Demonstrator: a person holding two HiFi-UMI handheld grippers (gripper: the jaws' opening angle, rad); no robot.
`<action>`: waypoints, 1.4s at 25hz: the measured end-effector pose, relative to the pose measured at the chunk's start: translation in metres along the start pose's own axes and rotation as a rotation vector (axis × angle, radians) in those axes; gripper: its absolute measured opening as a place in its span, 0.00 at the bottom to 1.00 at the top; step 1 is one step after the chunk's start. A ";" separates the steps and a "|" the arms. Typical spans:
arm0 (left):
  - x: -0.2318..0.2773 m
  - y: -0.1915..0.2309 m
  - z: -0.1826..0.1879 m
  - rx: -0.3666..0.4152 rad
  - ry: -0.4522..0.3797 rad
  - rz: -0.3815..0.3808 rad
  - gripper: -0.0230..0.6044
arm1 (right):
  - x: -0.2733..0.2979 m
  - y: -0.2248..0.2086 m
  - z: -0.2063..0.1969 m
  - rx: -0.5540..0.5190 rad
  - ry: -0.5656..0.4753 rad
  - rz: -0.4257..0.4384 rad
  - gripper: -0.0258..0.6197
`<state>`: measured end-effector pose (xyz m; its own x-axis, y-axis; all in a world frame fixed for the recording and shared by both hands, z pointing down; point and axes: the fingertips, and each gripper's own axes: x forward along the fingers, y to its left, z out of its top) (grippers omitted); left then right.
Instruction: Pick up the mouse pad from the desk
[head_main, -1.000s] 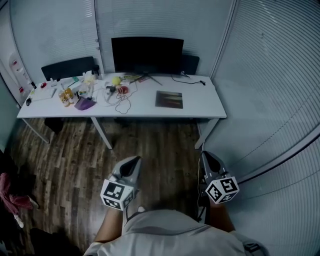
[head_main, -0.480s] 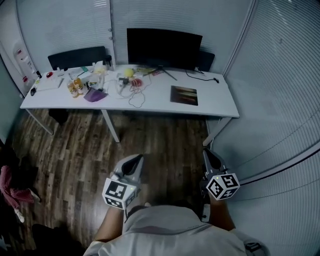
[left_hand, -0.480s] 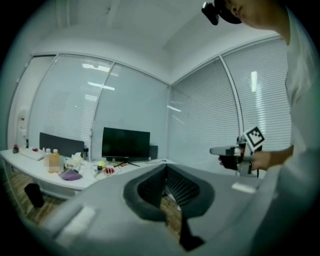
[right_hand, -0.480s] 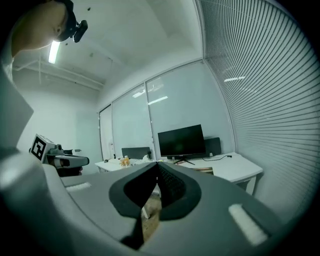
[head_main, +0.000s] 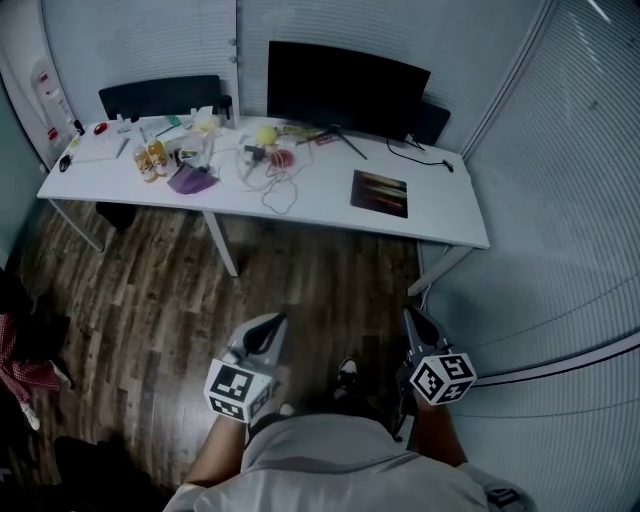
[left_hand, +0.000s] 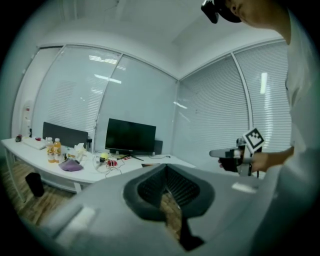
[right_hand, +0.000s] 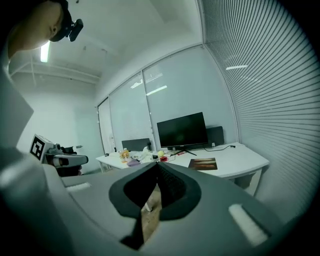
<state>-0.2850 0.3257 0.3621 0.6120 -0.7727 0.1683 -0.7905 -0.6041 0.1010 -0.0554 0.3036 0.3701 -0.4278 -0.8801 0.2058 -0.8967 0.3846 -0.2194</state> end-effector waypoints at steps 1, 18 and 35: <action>0.009 0.002 -0.001 -0.003 0.005 0.009 0.04 | 0.007 -0.007 0.000 0.003 0.003 0.009 0.05; 0.276 -0.054 0.044 0.094 0.053 -0.031 0.04 | 0.083 -0.260 0.062 0.085 -0.046 -0.002 0.05; 0.429 -0.019 0.046 0.061 0.108 -0.051 0.04 | 0.171 -0.368 0.069 0.111 0.023 -0.016 0.05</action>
<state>-0.0065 -0.0031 0.3869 0.6425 -0.7174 0.2693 -0.7537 -0.6550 0.0532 0.2096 -0.0076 0.4200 -0.4168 -0.8789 0.2320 -0.8860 0.3358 -0.3197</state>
